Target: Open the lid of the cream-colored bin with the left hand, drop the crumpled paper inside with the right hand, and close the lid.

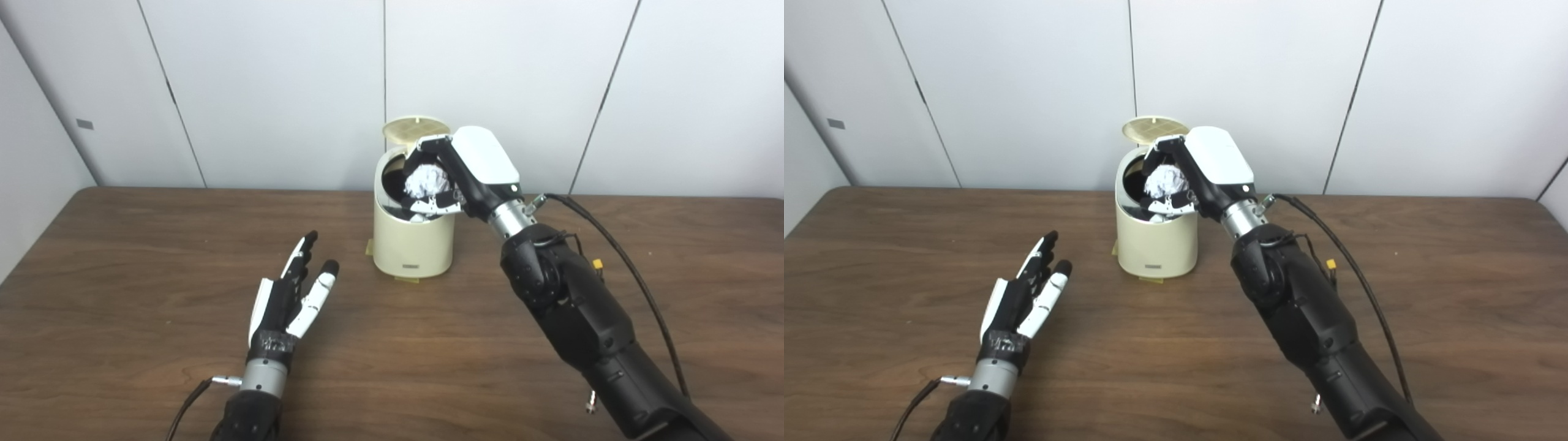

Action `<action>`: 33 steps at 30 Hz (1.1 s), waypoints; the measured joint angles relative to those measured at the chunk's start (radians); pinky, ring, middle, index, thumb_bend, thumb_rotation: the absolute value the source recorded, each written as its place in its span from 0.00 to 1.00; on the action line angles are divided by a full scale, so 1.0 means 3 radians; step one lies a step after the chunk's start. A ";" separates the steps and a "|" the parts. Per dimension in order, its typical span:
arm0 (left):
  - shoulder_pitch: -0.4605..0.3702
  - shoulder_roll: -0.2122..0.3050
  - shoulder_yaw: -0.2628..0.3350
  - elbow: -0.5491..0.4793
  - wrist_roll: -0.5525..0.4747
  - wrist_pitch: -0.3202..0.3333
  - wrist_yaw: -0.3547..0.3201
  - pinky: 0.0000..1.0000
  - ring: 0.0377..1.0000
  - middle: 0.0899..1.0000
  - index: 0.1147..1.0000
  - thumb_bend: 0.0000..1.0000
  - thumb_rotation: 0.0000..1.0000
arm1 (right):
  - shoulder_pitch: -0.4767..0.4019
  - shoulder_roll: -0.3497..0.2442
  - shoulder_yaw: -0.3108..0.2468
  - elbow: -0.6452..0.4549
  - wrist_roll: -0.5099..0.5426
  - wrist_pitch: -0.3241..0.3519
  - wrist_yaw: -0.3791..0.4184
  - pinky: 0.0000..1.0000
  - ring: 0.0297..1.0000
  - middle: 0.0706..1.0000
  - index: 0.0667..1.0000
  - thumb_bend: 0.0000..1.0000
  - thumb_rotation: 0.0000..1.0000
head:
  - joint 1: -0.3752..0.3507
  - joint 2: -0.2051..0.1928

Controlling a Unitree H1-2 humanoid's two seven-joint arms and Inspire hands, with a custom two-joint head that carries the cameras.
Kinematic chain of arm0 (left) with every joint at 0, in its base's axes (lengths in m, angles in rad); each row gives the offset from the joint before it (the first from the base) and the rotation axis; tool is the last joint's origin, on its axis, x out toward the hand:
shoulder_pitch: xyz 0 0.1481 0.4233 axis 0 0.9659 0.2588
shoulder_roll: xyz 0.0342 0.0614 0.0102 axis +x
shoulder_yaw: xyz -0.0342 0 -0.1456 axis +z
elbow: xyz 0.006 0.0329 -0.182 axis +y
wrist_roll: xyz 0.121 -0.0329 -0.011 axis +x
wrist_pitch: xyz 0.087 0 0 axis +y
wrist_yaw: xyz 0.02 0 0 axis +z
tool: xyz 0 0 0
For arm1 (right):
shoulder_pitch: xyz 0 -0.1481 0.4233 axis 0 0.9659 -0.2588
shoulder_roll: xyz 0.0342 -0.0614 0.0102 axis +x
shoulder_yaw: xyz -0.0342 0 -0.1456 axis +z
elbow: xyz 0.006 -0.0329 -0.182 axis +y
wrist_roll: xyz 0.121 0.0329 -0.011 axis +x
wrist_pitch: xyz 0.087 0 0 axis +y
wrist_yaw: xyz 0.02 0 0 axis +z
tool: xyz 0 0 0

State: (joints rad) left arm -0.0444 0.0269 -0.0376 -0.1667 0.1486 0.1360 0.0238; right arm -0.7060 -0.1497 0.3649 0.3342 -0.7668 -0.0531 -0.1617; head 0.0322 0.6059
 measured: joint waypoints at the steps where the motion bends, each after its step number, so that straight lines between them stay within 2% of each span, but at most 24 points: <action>1: 0.0000 0.0000 -0.0001 0.0000 0.0002 0.0000 0.0001 1.00 1.00 1.00 1.00 0.64 0.72 | 0.0000 -0.0001 0.0008 0.0019 -0.0012 -0.0014 -0.0017 0.68 0.71 0.65 0.59 0.95 0.15 | 0.0000 -0.0005; 4: 0.0000 -0.0002 -0.0001 0.0000 0.0000 0.0000 0.0002 1.00 1.00 1.00 1.00 0.64 0.72 | -0.0001 -0.0006 0.0018 0.0039 -0.0019 -0.0042 -0.0039 0.72 0.75 0.68 0.63 0.99 0.15 | 0.0000 0.0000; 8: 0.0000 -0.0002 -0.0015 0.0000 -0.0007 0.0000 -0.0003 1.00 1.00 1.00 1.00 0.64 0.72 | -0.0003 -0.0010 0.0025 0.0039 -0.0026 -0.0040 -0.0036 0.73 0.77 0.68 0.66 0.99 0.17 | 0.0010 -0.0005; 17: 0.0000 0.0002 -0.0048 0.0000 0.0016 0.0005 -0.0007 1.00 1.00 1.00 1.00 0.66 0.72 | -0.0005 -0.0025 0.0054 0.0037 -0.0111 -0.0060 -0.0048 0.76 0.83 0.76 0.70 0.99 0.18 | 0.0021 -0.0031; 25: -0.0002 0.0001 -0.0060 0.0001 0.0024 0.0009 -0.0005 1.00 1.00 1.00 1.00 0.66 0.73 | -0.0004 -0.0042 0.0067 0.0030 -0.0150 -0.0101 -0.0048 0.73 0.80 0.75 0.69 1.00 0.18 | 0.0000 -0.0026; 27: -0.0003 0.0001 -0.0061 0.0004 0.0024 0.0009 -0.0005 1.00 1.00 1.00 1.00 0.65 0.73 | -0.0003 -0.0045 0.0066 0.0030 -0.0151 -0.0122 -0.0086 0.63 0.71 0.68 0.64 0.95 0.14 | 0.0000 -0.0026; 28: -0.0004 0.0001 -0.0061 0.0006 0.0024 0.0010 -0.0005 1.00 1.00 1.00 1.00 0.65 0.73 | 0.0004 -0.0045 0.0065 0.0031 -0.0151 -0.0139 -0.0113 0.59 0.66 0.63 0.55 0.74 0.13 | 0.0000 -0.0026; 29: -0.0006 0.0001 -0.0061 0.0009 0.0023 0.0010 -0.0005 1.00 1.00 1.00 1.00 0.64 0.72 | 0.0018 -0.0044 0.0059 0.0033 -0.0148 -0.0183 -0.0155 0.52 0.57 0.53 0.49 0.62 0.05 | -0.0005 -0.0015; 31: -0.0012 0.0001 -0.0057 0.0027 0.0017 0.0010 -0.0005 1.00 1.00 1.00 1.00 0.63 0.71 | 0.0062 -0.0036 0.0040 0.0037 -0.0134 -0.0266 -0.0265 0.41 0.44 0.48 0.48 0.53 0.01 | -0.0005 -0.0010; 33: -0.0016 -0.0002 -0.0051 0.0064 0.0013 0.0009 -0.0002 1.00 1.00 1.00 1.00 0.63 0.71 | 0.0116 -0.0019 0.0011 0.0045 -0.0117 -0.0346 -0.0379 0.35 0.39 0.47 0.48 0.50 0.00 | -0.0020 -0.0020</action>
State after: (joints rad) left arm -0.0491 0.0264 -0.0529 -0.1476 0.1526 0.1388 0.0233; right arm -0.6713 -0.1555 0.3683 0.3477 -0.8017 -0.1570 -0.2753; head 0.0261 0.5998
